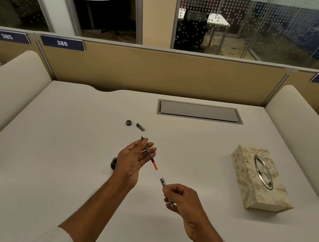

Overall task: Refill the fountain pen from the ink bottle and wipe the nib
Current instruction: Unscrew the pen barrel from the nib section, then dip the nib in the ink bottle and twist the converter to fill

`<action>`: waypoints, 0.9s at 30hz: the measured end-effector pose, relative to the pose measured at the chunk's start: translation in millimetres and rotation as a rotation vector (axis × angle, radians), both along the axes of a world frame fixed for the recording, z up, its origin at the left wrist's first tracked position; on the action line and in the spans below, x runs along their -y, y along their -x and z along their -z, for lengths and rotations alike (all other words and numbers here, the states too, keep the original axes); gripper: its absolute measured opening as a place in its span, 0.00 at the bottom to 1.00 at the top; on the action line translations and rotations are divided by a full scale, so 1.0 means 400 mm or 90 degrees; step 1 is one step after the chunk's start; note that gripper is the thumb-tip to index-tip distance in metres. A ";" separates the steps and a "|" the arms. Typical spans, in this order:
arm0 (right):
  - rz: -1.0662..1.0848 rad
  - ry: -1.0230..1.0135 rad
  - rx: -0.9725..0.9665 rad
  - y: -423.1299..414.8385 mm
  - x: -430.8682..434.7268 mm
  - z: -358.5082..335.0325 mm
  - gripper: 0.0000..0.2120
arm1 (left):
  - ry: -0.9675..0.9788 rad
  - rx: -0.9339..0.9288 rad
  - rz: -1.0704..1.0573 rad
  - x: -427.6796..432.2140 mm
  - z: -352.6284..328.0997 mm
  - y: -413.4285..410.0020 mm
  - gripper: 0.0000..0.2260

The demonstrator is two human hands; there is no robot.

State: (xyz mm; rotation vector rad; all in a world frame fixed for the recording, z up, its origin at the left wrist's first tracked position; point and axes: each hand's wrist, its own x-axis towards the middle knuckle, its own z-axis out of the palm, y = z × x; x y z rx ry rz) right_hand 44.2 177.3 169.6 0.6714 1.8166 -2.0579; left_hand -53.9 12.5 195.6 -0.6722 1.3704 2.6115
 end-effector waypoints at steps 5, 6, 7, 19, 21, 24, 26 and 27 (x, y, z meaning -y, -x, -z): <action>0.064 -0.156 -0.033 0.037 0.024 0.055 0.04 | -0.009 0.013 -0.015 0.013 0.008 -0.008 0.13; 0.078 -0.205 -0.047 0.050 0.033 0.072 0.05 | -0.011 0.019 -0.015 0.016 0.013 -0.014 0.12; 0.089 -0.257 -0.061 0.062 0.042 0.088 0.05 | -0.012 0.026 -0.014 0.019 0.018 -0.021 0.12; 0.030 -0.678 -0.161 0.183 0.134 0.258 0.06 | 0.001 0.080 0.016 0.083 0.079 -0.083 0.11; 0.023 -0.712 -0.163 0.194 0.149 0.276 0.08 | 0.003 0.084 0.018 0.095 0.089 -0.083 0.11; 0.018 -0.747 -0.160 0.207 0.159 0.289 0.08 | 0.006 0.083 0.022 0.102 0.092 -0.085 0.12; 0.014 -0.756 -0.157 0.210 0.159 0.295 0.08 | 0.005 0.082 0.026 0.100 0.090 -0.088 0.12; 0.014 -0.761 -0.156 0.210 0.159 0.298 0.08 | 0.004 0.083 0.027 0.100 0.089 -0.088 0.12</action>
